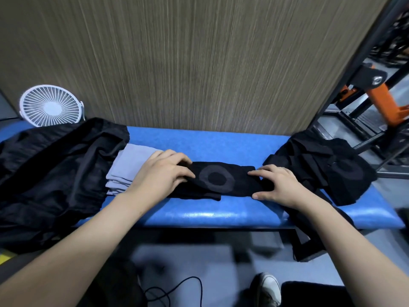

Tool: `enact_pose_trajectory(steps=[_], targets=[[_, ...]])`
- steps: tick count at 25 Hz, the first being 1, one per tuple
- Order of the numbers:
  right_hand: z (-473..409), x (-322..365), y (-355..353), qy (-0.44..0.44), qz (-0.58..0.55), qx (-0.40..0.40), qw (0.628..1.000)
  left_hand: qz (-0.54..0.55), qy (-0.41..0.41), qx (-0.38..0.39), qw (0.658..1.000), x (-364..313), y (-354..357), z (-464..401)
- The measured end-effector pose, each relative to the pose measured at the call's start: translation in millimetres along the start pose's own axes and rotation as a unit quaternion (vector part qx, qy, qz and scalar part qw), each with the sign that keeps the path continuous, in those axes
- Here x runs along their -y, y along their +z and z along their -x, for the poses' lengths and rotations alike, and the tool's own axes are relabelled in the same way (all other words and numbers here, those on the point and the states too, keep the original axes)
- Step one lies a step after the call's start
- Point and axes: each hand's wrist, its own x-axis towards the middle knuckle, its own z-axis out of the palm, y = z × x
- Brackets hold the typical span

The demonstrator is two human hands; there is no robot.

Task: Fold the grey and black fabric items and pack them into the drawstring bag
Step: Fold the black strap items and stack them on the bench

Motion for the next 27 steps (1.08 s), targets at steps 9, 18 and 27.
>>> enact_pose_trajectory(steps=[9,18,27], targets=[[2,6,-1,-0.026,-0.033,-0.013,0.999,-0.003,-0.055,0.079,0.995,0,1,8],[1,11,0,-0.045,-0.016,-0.183,0.982,0.012,-0.064,0.102,0.993,0,3,8],[15,5,-8,-0.042,-0.208,-0.192,0.958,0.024,-0.043,0.088,0.995,-11,12,2]])
